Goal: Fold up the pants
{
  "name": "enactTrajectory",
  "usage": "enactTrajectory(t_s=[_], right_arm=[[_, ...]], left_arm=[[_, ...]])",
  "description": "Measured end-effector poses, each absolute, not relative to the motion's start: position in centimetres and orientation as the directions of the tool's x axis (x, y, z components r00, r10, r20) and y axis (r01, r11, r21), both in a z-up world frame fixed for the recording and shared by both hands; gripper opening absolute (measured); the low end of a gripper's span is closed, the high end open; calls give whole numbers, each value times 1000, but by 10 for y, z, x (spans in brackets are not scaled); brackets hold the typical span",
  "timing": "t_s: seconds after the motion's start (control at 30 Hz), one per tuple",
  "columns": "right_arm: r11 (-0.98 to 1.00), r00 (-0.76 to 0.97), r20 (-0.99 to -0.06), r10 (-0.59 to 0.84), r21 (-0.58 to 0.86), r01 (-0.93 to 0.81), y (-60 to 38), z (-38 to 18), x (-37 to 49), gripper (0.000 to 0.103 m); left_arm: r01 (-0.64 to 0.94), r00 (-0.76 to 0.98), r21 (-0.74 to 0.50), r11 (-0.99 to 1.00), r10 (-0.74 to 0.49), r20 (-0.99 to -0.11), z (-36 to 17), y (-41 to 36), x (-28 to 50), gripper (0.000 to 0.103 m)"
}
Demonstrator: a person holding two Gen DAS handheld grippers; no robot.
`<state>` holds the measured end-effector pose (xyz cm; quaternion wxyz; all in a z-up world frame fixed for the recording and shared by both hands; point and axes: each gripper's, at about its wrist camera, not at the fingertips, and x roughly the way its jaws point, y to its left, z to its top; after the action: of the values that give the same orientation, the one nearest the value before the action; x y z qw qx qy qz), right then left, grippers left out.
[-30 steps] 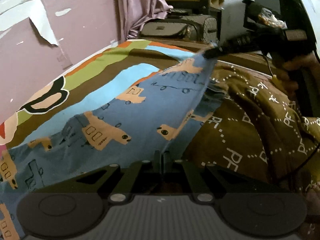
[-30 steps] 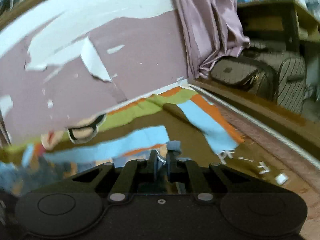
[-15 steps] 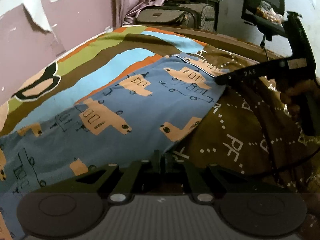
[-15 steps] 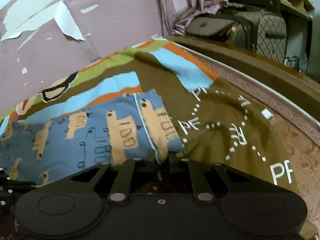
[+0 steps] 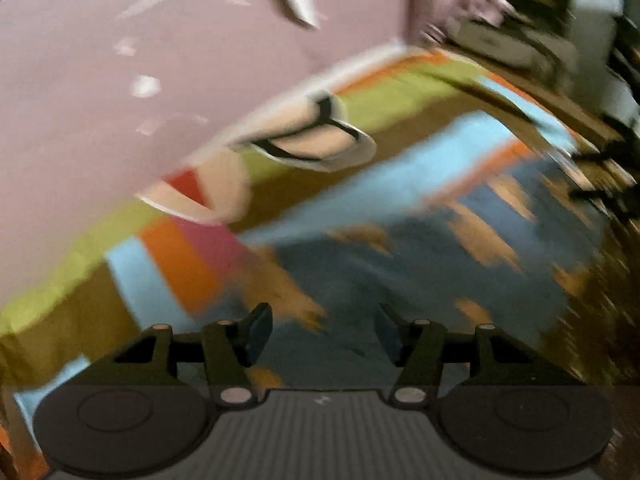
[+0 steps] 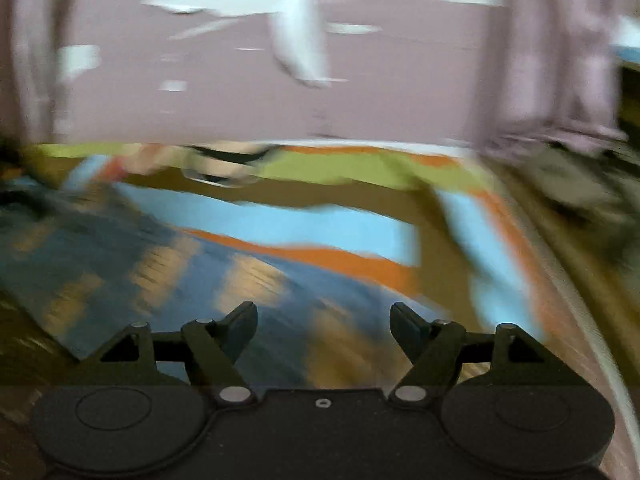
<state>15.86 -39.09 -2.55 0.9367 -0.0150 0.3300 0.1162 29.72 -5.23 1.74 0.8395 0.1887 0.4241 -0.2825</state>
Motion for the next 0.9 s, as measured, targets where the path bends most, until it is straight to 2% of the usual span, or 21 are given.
enactTrajectory(t_s=[0.13,0.27,0.4,0.43,0.47,0.53,0.6,0.77,0.8,0.83,0.9], right_arm=[[862,645,-617,451,114,-493,-342,-27,229,70],[786,550,-645,530,131,-604,-299,-38,279,62],[755,495,-661,564,170,-633,-276,-56,304,53],[752,483,-670,563,173,-636,-271,-61,306,43],[754,481,-681,552,162,-636,-267,-66,309,37],[761,502,-679,536,131,-635,-263,-69,309,12],[776,530,-662,531,127,-618,-264,-65,308,9],[803,569,-673,472,62,-593,-259,-72,306,9],[808,577,-671,465,55,-587,-258,-72,305,14],[814,591,-669,450,36,-579,-258,-71,303,24],[830,624,-662,415,-6,-558,-263,-65,296,30]], left_arm=[[614,484,44,788,-332,-810,-2,-44,345,62],[657,436,9,754,-370,-820,-23,-46,365,58],[661,402,15,750,-337,-851,-37,-49,368,20],[662,408,30,749,-326,-853,-38,-51,368,12],[661,410,34,750,-323,-853,-39,-52,369,10],[643,429,39,765,-317,-846,-37,-52,370,8],[638,460,60,767,-317,-830,-32,-53,368,7],[626,502,143,767,-256,-826,-47,-63,363,7],[624,507,155,766,-245,-826,-50,-65,363,10],[619,518,171,767,-236,-822,-52,-68,363,11],[602,528,166,781,-234,-816,-48,-69,363,13]])
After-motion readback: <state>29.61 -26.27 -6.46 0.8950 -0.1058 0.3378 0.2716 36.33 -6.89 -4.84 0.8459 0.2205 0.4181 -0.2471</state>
